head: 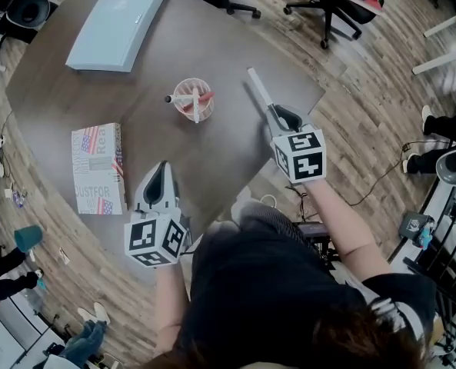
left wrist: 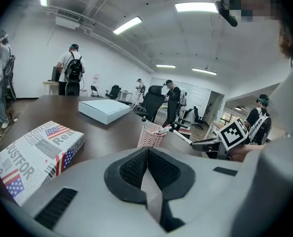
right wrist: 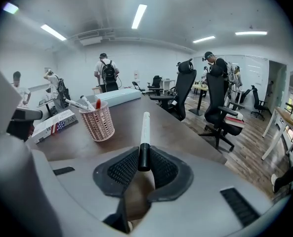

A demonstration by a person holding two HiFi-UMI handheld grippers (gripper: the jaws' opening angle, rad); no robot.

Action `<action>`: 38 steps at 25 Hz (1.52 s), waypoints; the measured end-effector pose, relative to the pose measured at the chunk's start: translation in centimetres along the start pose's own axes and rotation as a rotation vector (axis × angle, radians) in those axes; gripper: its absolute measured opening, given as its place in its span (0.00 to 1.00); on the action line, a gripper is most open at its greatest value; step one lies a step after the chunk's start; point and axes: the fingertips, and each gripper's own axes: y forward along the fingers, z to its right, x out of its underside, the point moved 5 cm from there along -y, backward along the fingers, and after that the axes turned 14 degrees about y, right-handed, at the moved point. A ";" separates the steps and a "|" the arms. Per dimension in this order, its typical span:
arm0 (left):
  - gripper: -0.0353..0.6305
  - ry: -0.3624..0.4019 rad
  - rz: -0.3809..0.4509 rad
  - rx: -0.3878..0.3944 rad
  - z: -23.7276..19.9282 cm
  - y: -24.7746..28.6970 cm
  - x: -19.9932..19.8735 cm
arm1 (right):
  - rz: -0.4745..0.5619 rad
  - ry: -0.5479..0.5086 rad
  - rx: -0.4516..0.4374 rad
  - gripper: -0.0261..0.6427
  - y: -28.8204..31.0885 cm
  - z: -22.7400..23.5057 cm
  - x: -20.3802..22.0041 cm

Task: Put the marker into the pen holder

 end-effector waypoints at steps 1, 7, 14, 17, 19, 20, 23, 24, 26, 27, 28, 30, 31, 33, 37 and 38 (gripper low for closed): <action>0.09 -0.002 0.006 -0.003 0.0 -0.2 -0.1 | 0.007 -0.006 -0.017 0.17 -0.6 -0.3 -0.5; 0.09 -0.006 0.034 -0.026 -0.5 -1.5 -0.9 | 0.015 -0.098 -0.146 0.17 -3.6 -3.5 -3.8; 0.09 0.013 0.059 -0.049 -1.1 -3.1 -2.2 | -0.034 -0.222 -0.287 0.17 -5.6 -7.0 -6.6; 0.09 0.016 0.067 -0.069 -1.4 -3.5 -2.6 | -0.074 -0.320 -0.333 0.17 -5.6 -8.1 -7.6; 0.09 0.019 0.069 -0.076 -1.6 -3.8 -2.9 | -0.109 -0.382 -0.355 0.17 -5.6 -8.7 -8.1; 0.09 0.021 0.071 -0.078 -1.7 -3.8 -3.0 | -0.127 -0.411 -0.364 0.17 -5.6 -9.0 -8.2; 0.09 0.026 0.075 -0.086 -2.0 -3.7 -3.3 | -0.179 -0.498 -0.395 0.17 -5.5 -9.5 -8.7; 0.09 0.026 0.075 -0.091 -2.0 -3.6 -3.3 | -0.199 -0.528 -0.409 0.17 -5.3 -9.6 -8.9; 0.09 0.024 0.075 -0.103 -2.0 -3.5 -3.3 | -0.243 -0.600 -0.435 0.17 -5.1 -9.9 -9.2; 0.09 0.023 0.074 -0.106 -2.0 -3.5 -3.3 | -0.263 -0.639 -0.442 0.17 -5.0 -10.0 -9.4; 0.09 0.023 0.074 -0.107 -2.0 -3.5 -3.3 | -0.283 -0.677 -0.447 0.17 -4.9 -10.2 -9.5; 0.09 0.024 0.072 -0.108 -2.0 -3.4 -3.4 | -0.320 -0.748 -0.457 0.17 -4.7 -10.6 -9.8; 0.09 0.024 0.071 -0.108 -2.0 -3.3 -3.4 | -0.339 -0.779 -0.463 0.17 -4.6 -10.8 -9.9; 0.10 0.025 0.069 -0.109 -1.9 -3.0 -3.4 | -0.374 -0.837 -0.474 0.17 -4.2 -11.1 -10.1; 0.09 0.030 0.068 -0.110 -2.0 -2.6 -3.5 | -0.427 -0.941 -0.482 0.17 -3.2 -11.6 -10.5; 0.09 0.031 0.067 -0.112 -2.0 -2.5 -3.6 | -0.443 -0.971 -0.483 0.17 -3.0 -11.6 -10.6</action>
